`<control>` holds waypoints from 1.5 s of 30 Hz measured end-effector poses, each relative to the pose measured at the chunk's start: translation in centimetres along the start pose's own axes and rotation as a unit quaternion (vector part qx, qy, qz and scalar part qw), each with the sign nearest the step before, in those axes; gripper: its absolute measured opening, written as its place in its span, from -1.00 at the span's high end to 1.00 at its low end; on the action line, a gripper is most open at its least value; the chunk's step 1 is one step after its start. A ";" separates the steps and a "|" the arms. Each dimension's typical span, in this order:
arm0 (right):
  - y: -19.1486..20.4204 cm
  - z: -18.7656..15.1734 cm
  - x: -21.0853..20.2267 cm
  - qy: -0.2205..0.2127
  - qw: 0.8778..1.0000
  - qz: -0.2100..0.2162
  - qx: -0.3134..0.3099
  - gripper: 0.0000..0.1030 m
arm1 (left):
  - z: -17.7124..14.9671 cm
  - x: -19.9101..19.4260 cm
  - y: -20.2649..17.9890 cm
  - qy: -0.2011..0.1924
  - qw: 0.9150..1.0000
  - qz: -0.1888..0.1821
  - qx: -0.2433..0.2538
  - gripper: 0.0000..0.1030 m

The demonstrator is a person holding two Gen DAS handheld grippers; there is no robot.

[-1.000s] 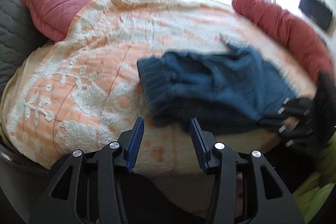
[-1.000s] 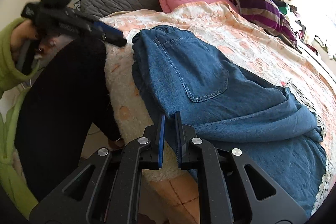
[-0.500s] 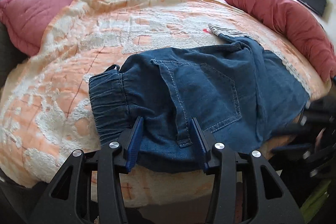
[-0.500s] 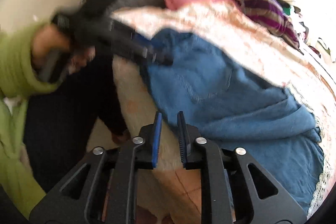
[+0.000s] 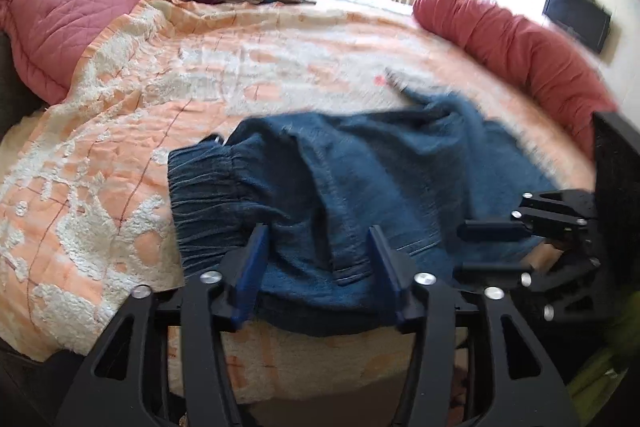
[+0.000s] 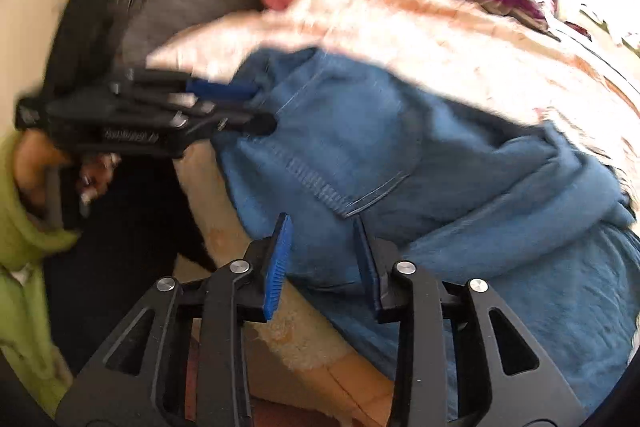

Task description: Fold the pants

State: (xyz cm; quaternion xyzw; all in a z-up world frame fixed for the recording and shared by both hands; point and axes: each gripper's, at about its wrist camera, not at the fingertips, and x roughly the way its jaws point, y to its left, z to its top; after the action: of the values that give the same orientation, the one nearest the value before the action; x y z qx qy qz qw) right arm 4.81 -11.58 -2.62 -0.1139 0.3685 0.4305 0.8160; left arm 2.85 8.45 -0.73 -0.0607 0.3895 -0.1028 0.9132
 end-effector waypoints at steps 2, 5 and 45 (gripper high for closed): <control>-1.2 0.0 -2.0 -0.023 0.999 -0.015 0.020 0.38 | 0.4 -1.4 -0.4 -0.018 1.000 -0.002 -0.001 -0.15; -3.0 0.0 -4.4 -0.051 0.997 -0.038 0.049 0.30 | 1.3 -3.3 -1.5 -0.041 0.999 0.012 0.016 -0.33; -21.1 11.9 11.3 0.117 0.954 -0.258 0.098 -0.31 | 2.8 11.5 -11.0 0.087 0.979 -0.179 0.030 0.69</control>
State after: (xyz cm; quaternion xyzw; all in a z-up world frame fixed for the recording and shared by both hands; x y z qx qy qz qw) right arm 31.46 -11.35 -4.90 -0.1739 0.4600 0.1505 0.8576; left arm 11.09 -4.85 -4.78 -0.0934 0.4469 -0.2814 0.8440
